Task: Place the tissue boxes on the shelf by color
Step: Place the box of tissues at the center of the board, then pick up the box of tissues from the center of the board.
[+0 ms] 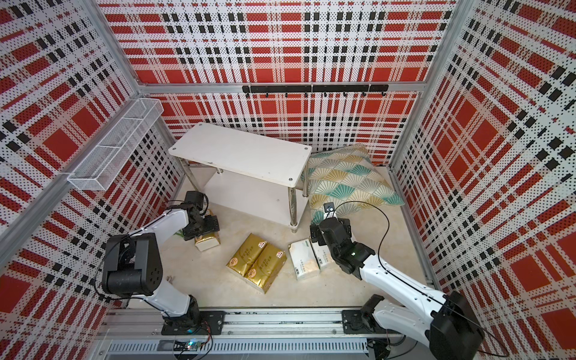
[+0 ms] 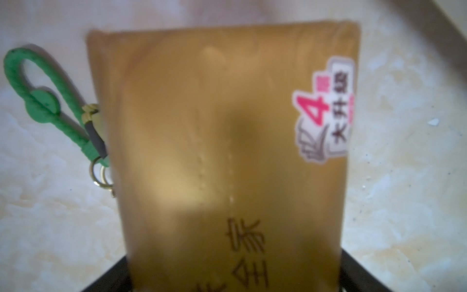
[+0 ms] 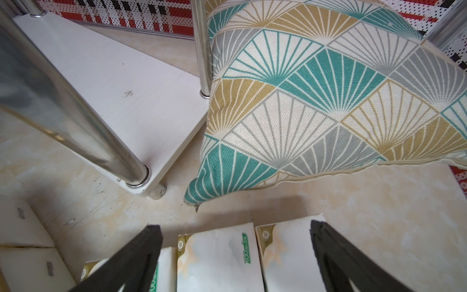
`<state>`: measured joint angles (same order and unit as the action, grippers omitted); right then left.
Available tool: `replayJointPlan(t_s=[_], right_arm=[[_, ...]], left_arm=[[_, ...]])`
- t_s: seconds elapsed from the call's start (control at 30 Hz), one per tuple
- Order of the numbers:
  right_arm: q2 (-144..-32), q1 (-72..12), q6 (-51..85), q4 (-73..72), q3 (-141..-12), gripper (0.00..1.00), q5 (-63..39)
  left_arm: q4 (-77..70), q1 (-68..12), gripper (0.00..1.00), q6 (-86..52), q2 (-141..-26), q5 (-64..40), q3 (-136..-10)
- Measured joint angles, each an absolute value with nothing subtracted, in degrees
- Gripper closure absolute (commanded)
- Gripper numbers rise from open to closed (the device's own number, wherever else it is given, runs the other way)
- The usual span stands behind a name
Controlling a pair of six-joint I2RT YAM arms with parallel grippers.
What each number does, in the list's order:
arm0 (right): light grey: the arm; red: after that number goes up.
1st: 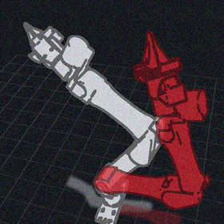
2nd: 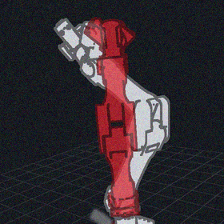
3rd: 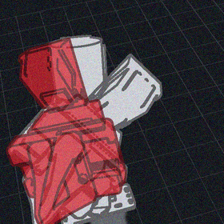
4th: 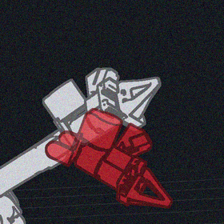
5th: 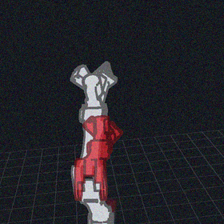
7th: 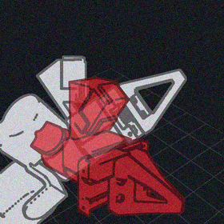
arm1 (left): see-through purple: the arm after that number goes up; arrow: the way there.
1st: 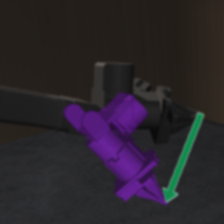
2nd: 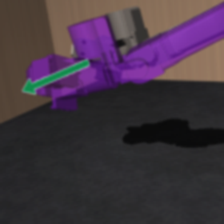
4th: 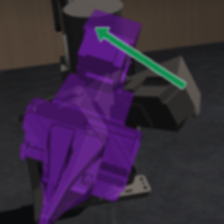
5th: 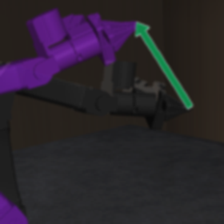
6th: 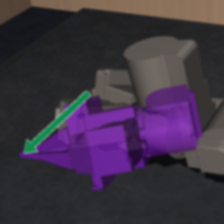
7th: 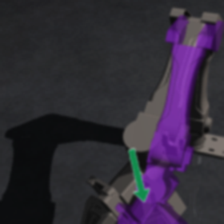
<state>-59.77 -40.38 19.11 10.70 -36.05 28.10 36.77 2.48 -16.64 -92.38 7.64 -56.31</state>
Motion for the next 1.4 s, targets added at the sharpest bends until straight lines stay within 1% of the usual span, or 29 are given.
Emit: replayJointPlan(t_s=[0.17,0.5,0.77,1.13,1.4], right_arm=[[-59.48,-40.40,19.11,10.66,-35.79,0.00,28.08],[-55.64,-40.45,19.14,10.41,-33.45,0.00,27.97],[-54.57,-40.97,19.11,10.37,-33.04,0.00,27.83],[-52.05,-44.25,19.51,10.31,-33.04,0.00,28.97],[-53.30,-48.75,20.91,9.72,-32.88,0.00,32.10]], left_arm=[[35.38,0.08,0.01,-19.42,-91.24,10.92,-54.81],[32.01,-2.11,0.01,-25.91,-82.50,16.40,-48.38],[30.30,-7.20,0.01,-31.70,-77.58,21.76,-44.53],[28.18,-9.50,0.01,-34.89,-73.01,24.75,-39.88],[26.28,-13.02,0.01,-36.12,-72.01,27.18,-37.41]])
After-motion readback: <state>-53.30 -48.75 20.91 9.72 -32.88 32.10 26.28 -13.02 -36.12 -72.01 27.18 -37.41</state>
